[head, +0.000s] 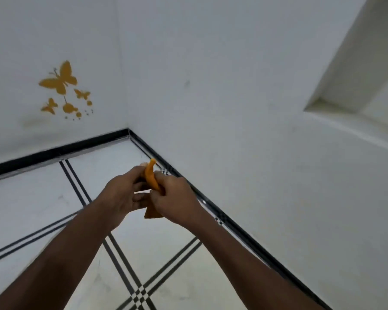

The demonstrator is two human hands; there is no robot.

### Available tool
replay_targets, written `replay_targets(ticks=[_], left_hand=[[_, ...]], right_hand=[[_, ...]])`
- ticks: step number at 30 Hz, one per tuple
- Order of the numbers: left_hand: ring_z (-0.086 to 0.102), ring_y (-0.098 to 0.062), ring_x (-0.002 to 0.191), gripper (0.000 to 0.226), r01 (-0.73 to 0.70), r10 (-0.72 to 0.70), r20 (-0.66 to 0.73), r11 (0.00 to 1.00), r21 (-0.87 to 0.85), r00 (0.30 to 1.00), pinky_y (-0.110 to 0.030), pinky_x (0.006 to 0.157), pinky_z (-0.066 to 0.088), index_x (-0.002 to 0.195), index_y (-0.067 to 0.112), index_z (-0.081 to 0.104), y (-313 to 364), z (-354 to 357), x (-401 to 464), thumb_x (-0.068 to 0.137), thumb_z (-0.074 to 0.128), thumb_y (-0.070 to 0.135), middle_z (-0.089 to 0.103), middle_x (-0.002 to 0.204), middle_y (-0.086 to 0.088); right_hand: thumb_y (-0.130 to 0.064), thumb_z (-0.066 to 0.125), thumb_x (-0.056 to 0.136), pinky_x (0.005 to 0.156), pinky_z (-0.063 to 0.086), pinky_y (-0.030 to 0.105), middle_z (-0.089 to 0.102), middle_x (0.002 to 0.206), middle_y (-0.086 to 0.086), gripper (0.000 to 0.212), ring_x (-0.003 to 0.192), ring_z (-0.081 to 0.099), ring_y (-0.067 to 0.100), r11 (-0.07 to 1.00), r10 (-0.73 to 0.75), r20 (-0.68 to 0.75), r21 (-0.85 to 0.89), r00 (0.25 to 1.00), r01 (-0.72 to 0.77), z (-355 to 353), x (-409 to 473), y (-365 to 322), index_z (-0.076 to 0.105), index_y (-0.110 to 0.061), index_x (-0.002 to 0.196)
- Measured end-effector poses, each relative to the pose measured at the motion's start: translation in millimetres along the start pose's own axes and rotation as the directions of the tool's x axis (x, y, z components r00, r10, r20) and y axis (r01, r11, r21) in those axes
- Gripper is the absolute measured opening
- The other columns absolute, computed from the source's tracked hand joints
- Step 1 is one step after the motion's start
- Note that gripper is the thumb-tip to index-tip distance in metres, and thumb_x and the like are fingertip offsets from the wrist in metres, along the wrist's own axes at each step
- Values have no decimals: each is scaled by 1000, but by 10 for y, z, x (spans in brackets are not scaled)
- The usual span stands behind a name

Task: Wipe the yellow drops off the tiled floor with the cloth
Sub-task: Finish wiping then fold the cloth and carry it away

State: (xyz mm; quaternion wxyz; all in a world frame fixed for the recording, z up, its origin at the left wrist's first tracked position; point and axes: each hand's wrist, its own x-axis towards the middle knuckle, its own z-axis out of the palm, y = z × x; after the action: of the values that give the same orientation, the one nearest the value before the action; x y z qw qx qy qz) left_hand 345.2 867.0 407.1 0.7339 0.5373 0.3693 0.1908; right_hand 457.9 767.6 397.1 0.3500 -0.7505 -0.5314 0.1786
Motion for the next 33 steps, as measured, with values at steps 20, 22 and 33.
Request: replay_targets(ticks=[20, 22, 33], left_hand=[[76, -25, 80, 24, -237, 238, -83, 971, 25, 968, -34, 67, 60, 96, 3, 74, 4141, 1826, -2718, 98, 53, 13, 77, 93, -13], [76, -27, 82, 22, -252, 252, -113, 968, 19, 961, -38, 72, 60, 98, 1, 73, 4241, 2021, -2908, 97, 53, 12, 77, 94, -15], [69, -34, 101, 28, -264, 260, -215, 964, 9, 942, -43, 77, 60, 117, 4, 66, 4006, 2284, -3661, 97, 57, 21, 70, 113, -18]], right_hand=[[-48, 46, 85, 66, 46, 36, 59, 57, -4, 37, 62, 57, 16, 957, -49, -242, 266, 969, 115, -4016, -896, -3214, 57, -21, 62], [-47, 45, 82, 69, 44, 42, 52, 61, 1, 36, 65, 52, 19, 943, -20, -230, 318, 973, 95, -4284, -1065, -3317, 50, -23, 55], [-34, 38, 103, 75, 55, 37, 66, 95, 9, 29, 89, 63, 25, 569, 298, -7, 804, 955, -172, -5058, -1744, -3504, 58, -15, 97]])
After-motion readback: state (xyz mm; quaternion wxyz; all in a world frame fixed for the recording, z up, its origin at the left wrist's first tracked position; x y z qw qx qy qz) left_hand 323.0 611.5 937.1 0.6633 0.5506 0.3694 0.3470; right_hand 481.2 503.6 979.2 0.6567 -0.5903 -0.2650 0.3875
